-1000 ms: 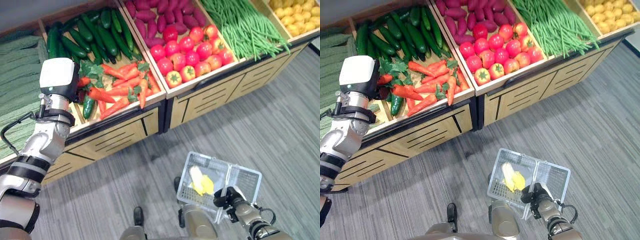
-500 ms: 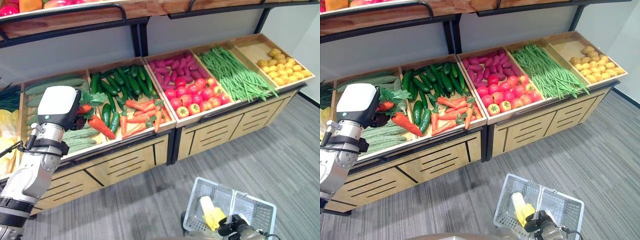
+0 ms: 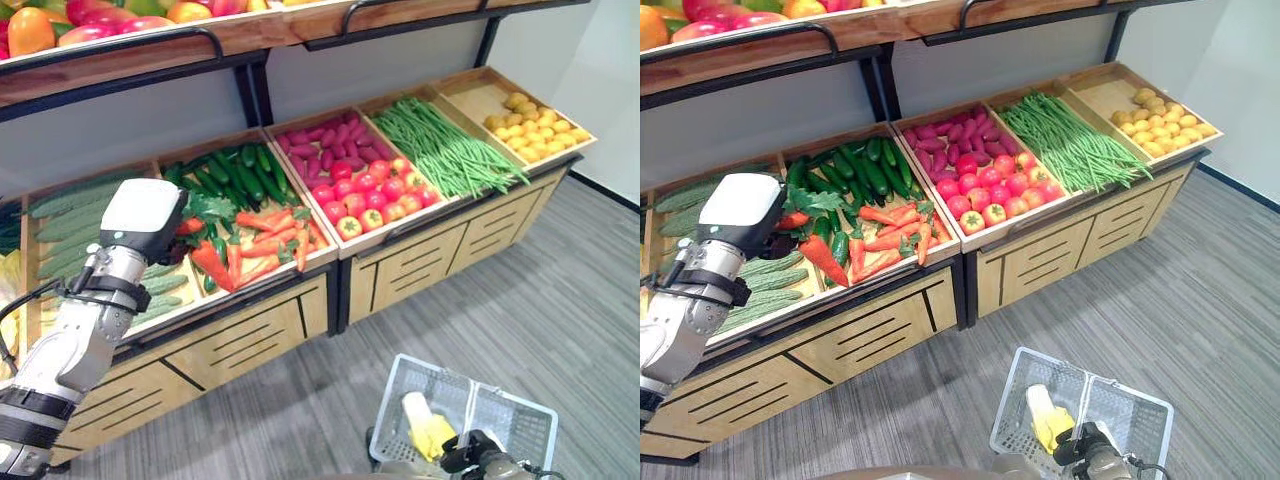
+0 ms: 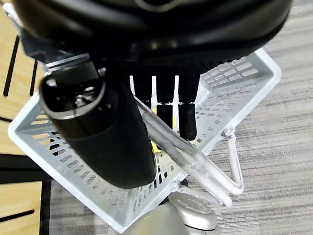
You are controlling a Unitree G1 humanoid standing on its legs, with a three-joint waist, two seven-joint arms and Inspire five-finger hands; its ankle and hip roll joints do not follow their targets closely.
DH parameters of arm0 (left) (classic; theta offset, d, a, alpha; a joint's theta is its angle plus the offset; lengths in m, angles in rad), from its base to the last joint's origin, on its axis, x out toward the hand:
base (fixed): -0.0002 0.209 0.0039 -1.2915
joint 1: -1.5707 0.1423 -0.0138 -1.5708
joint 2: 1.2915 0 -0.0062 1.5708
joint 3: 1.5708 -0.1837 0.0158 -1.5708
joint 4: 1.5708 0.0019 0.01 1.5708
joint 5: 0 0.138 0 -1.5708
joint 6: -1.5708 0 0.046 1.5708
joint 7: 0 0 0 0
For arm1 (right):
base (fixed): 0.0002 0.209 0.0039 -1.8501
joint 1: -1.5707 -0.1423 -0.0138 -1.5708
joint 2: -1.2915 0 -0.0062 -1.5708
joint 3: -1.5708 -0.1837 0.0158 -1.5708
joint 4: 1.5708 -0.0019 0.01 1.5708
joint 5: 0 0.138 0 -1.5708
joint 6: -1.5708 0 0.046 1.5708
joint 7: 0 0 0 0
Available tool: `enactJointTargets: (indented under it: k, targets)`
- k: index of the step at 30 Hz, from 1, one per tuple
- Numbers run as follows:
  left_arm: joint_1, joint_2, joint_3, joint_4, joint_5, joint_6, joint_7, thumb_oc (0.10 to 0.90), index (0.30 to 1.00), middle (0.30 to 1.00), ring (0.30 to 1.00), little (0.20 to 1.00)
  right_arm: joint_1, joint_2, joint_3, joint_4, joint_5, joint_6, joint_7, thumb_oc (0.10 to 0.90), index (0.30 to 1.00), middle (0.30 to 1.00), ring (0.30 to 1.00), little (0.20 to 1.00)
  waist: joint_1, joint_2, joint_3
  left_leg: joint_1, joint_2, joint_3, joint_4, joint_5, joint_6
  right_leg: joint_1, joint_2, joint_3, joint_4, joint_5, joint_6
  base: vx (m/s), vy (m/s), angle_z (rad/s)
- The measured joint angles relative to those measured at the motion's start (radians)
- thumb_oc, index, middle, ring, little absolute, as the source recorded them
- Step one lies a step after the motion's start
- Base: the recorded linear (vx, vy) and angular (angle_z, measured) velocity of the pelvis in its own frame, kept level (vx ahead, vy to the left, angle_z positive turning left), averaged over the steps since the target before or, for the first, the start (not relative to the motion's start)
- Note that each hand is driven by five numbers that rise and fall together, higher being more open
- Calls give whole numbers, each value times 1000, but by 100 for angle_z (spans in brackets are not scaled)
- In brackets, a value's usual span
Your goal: Get the vegetables into the basket
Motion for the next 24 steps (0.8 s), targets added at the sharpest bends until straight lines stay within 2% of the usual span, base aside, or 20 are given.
enactJointTargets:
  k: [4,5,6,9,11,12,13,15,19,24]
  targets:
    - [-33,8,-20,2,4,-8,-2,400,300,300,300,300,-8,-3,-7,-33,1,-5,-5,400,300,300,300,300,-42,-27,30,-7,-65,71,5,-7,36,-49,-29,90,1,29,41,-116,56,-58]
    - [-46,20,-19,1,5,-12,-2,400,300,300,300,300,-31,-1,-12,-38,1,-6,-5,400,300,300,300,300,-46,-33,51,-6,-75,102,1,-4,43,-68,-41,96,0,6,57,-152,-1,-103]
    - [-52,30,-18,0,5,-12,0,400,300,300,300,300,-64,4,-38,-38,1,-5,-11,400,300,300,300,300,-46,-32,80,-11,-74,153,4,3,54,-100,-52,60,21,-70,86,-183,-13,-112]
    - [-63,36,-18,9,5,-18,-1,400,300,300,300,300,-91,5,-46,-31,12,-3,-20,400,300,300,300,300,-43,-8,110,-53,-20,228,13,12,65,-170,-59,-98,165,-82,94,-114,-27,-74]
    - [-64,33,-18,22,8,-18,-2,400,300,300,300,300,-76,0,-46,-27,11,-4,-28,400,300,300,300,300,-15,1,115,-49,15,250,13,15,59,-130,-72,-169,233,-131,91,-22,-91,-43]
    - [-67,33,-14,32,14,-6,-2,400,300,300,300,300,-54,-9,-24,-24,7,-2,-26,400,300,300,300,300,1,-17,112,-45,30,238,11,18,48,-39,-77,-185,153,-142,78,78,-108,-25]
    - [-66,32,-12,40,14,9,-2,400,300,300,300,300,-56,-21,-1,-24,0,6,-23,400,300,300,300,300,8,-10,121,-46,39,230,10,27,34,-6,-57,-186,91,-93,27,75,-78,-10]
    - [-44,17,-2,47,14,15,-4,400,300,300,300,300,-61,-33,0,-18,0,19,-8,400,300,300,300,300,16,11,129,-34,62,220,10,38,17,43,-32,-184,11,-53,-1,144,-98,-12]
    - [-19,-35,33,29,13,6,-5,400,300,300,300,300,-44,-37,2,-18,-2,26,-1,400,300,300,300,300,17,34,124,-14,98,188,9,48,-5,72,8,-188,-1,-63,-16,94,-78,-4]
    - [-19,-39,33,-6,13,1,-8,400,300,300,300,300,-37,-41,1,-33,-23,27,-3,400,300,300,300,300,-11,40,120,-23,109,157,2,50,-17,72,14,-211,-1,-68,-19,56,-56,12]
